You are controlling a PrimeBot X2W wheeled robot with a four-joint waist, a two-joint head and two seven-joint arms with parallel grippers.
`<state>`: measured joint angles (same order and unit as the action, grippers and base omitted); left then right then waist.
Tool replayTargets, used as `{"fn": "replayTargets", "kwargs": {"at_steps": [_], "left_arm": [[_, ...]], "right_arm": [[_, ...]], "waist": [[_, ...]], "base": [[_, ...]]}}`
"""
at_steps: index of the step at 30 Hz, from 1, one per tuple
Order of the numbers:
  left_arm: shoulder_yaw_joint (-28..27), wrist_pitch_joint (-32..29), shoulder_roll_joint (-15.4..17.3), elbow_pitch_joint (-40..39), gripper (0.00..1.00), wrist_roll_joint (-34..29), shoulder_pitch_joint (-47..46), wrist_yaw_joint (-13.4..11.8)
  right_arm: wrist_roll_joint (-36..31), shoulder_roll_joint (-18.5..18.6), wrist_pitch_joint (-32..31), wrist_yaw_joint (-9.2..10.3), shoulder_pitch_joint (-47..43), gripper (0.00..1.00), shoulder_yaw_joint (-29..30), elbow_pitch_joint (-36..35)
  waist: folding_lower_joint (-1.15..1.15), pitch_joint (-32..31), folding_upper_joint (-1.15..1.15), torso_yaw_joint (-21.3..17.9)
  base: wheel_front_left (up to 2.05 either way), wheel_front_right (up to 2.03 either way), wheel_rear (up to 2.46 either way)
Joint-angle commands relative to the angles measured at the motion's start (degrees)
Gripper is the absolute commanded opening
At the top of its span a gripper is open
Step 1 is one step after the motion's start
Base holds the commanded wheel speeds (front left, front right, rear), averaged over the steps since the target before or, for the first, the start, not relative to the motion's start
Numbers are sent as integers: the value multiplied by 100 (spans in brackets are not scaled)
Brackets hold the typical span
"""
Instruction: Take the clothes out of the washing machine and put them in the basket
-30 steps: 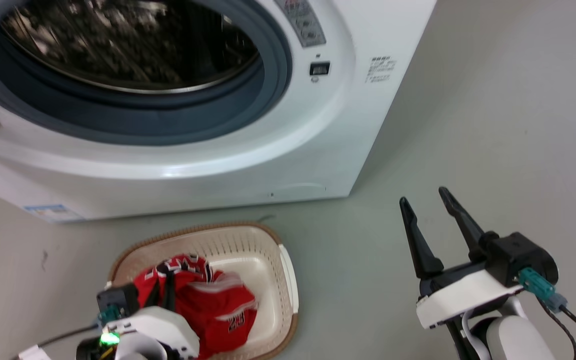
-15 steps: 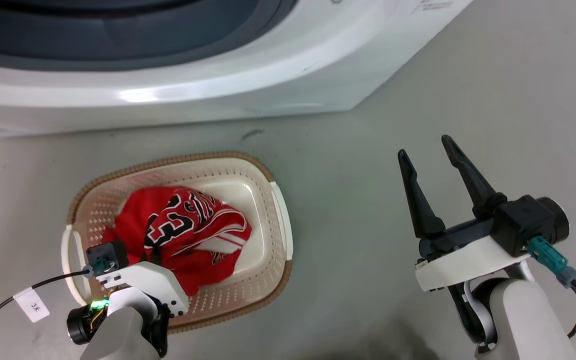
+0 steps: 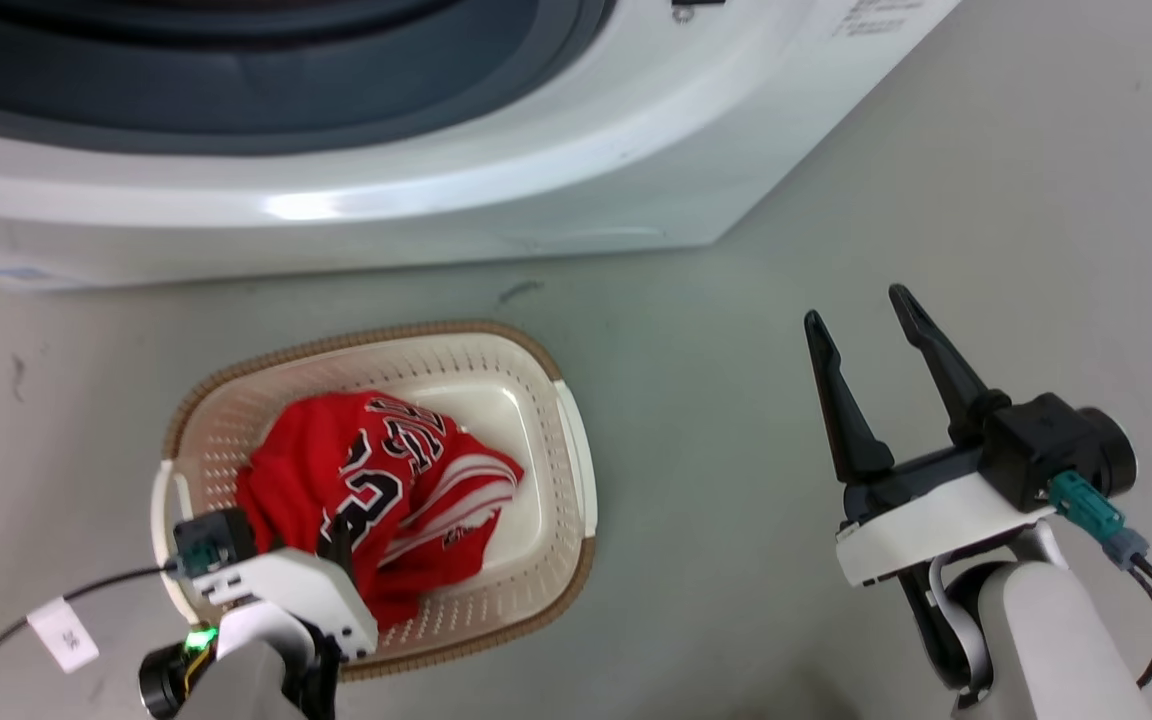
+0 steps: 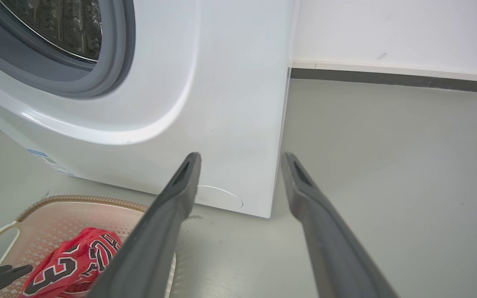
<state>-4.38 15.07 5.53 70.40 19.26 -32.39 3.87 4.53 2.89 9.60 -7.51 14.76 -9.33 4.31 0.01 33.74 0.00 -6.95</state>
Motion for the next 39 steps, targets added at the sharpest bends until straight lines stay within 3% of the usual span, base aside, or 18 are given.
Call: {"fn": "replayTargets", "kwargs": {"at_steps": [1, 8, 14, 28, 39], "left_arm": [[-7, 14, -23, -77, 100, -31, 174, 39], [-116, 13, -173, -1026, 100, -149, 984, 4], [-221, 13, -241, -2353, 100, -423, 1624, -67], [145, 14, -263, -5659, 100, -1283, 2657, -340], [360, 14, -207, -6404, 100, -1624, 3509, -410]], "right_arm": [[24, -2, 38, 4, -99, 100, 19, 43], [152, -3, 43, 4, -449, 100, 111, 314], [119, -3, -18, 4, -776, 100, 252, 315], [64, -4, -176, 4, -1422, 100, 485, 20], [-58, -4, -319, 4, -1778, 100, 595, -221]], "waist": [[-1, -459, 0, 89], [-1, -1525, 0, 258], [-1, -2223, 0, 370], [-1, -3238, 0, 480], [-1, -3624, 0, 466]], "base": [[0, 0, 0], [0, 0, 0], [0, 0, 0], [0, 0, 0], [0, 0, 0]]}}
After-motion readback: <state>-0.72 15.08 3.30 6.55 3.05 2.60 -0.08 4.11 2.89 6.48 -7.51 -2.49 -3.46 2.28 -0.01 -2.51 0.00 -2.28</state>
